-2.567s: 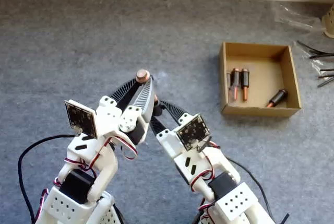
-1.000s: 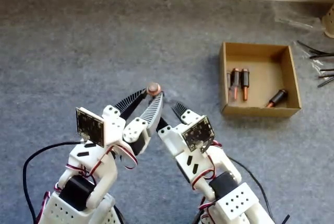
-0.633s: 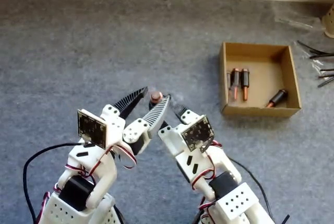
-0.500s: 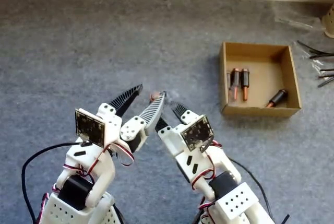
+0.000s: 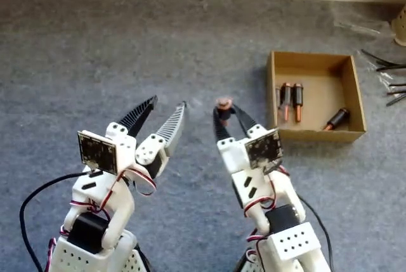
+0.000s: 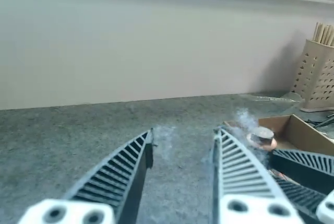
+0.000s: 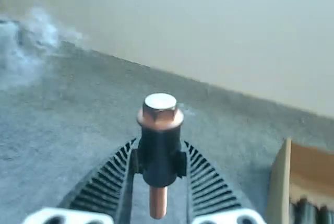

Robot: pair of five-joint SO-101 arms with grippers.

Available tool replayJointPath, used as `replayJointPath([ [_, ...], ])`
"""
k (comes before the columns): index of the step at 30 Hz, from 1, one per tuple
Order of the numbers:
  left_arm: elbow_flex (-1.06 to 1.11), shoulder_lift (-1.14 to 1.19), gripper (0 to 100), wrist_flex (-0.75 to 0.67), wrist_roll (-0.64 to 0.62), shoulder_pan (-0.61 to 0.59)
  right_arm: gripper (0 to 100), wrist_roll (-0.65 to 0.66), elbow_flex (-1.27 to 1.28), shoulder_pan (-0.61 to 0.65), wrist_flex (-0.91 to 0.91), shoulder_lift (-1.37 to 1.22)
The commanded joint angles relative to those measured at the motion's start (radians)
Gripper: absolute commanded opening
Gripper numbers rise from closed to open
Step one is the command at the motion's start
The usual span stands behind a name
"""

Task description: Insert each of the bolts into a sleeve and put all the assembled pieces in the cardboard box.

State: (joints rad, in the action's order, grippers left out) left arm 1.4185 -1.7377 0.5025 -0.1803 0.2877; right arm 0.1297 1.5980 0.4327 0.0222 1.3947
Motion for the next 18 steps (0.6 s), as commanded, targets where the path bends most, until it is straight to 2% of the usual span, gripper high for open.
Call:
replayJointPath([
  [1, -0.010, -0.004, 8, -0.003, 0.005, -0.010, 0.5, -0.080, -0.137, -0.096, 0.185, 0.007],
  [4, -0.010, -0.002, 0, -0.003, 0.005, -0.008, 0.5, -0.087, -0.294, -0.163, 0.378, 0.004],
  [10, 0.038, -0.010, 1, -0.003, 0.008, -0.008, 0.5, -0.083, -0.481, -0.251, 0.587, 0.002],
  [14, 0.054, -0.008, 1, -0.003, 0.011, 0.010, 0.5, -0.011, -0.607, -0.298, 0.694, -0.001],
  [18, 0.056, -0.004, 1, -0.002, 0.011, 0.041, 0.5, -0.005, -0.777, -0.349, 0.805, -0.085],
])
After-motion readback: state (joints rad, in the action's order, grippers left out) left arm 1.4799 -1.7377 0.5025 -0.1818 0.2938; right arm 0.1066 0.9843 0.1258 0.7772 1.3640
